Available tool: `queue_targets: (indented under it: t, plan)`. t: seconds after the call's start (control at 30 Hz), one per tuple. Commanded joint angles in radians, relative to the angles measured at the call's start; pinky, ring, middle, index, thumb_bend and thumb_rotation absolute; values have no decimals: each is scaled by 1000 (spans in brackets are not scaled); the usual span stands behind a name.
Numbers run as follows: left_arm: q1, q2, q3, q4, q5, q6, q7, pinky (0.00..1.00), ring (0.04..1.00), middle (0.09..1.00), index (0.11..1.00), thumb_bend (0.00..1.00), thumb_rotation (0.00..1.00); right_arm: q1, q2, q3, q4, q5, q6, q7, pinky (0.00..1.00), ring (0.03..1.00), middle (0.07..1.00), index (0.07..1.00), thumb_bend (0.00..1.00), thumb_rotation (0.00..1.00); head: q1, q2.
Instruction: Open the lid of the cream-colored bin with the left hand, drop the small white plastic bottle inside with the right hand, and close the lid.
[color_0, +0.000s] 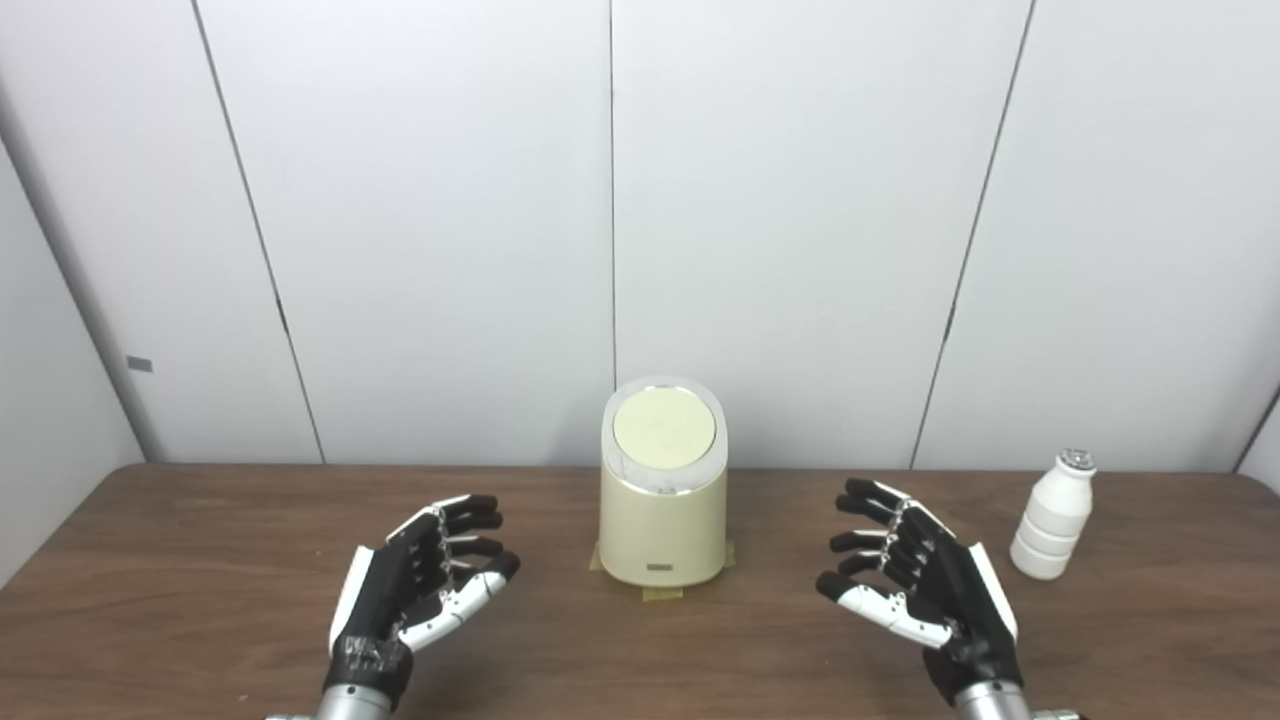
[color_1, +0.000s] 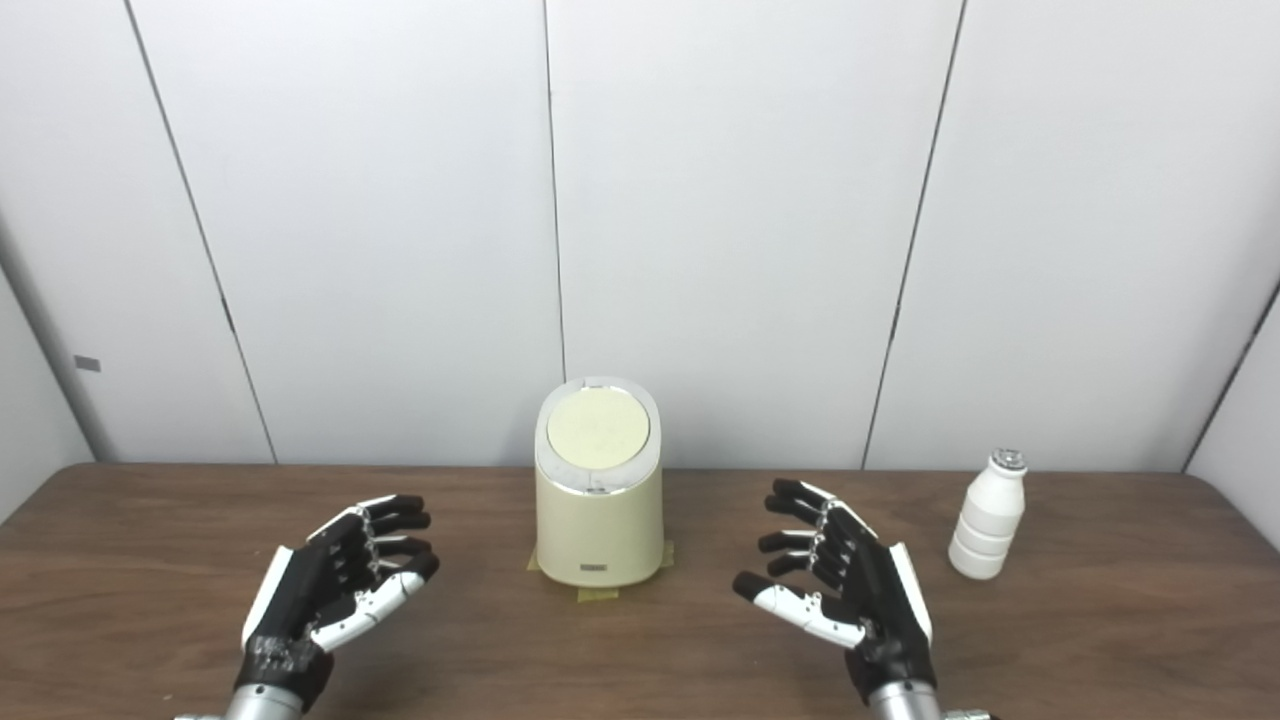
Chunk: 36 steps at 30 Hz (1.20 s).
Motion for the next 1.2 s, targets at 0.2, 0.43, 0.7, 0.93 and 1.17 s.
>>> queue_targets:
  t: [0.2, 0.43, 0.7, 0.93, 1.17]
  plan:
    - [-40, 11, -3, -13, 4, -45, 1, 492, 635, 707, 723, 662, 188, -26, -4, -1, -25, 0, -22, 0, 495, 591, 735, 733, 817, 231, 0, 0]
    - [-39, 11, -4, -17, 2, -41, 0, 498, 638, 708, 725, 665, 194, -25, -1, -1, -35, 3, -15, 0, 487, 589, 734, 734, 818, 227, 0, 1]
    - [-34, -5, -3, -28, -16, -41, 4, 536, 678, 742, 766, 717, 283, -24, -8, -4, -34, 10, -22, 6, 492, 596, 739, 737, 814, 227, 0, 4]
    - [-54, -24, -9, -45, 10, -25, 22, 683, 841, 893, 905, 830, 430, -31, -16, -11, -17, 32, -40, 16, 495, 610, 741, 732, 821, 220, 7, 3]
    - [-160, -12, -26, -24, 97, 7, 53, 732, 822, 858, 903, 822, 435, -34, -20, -6, -15, 11, -44, 3, 487, 594, 735, 719, 812, 212, 10, 0]
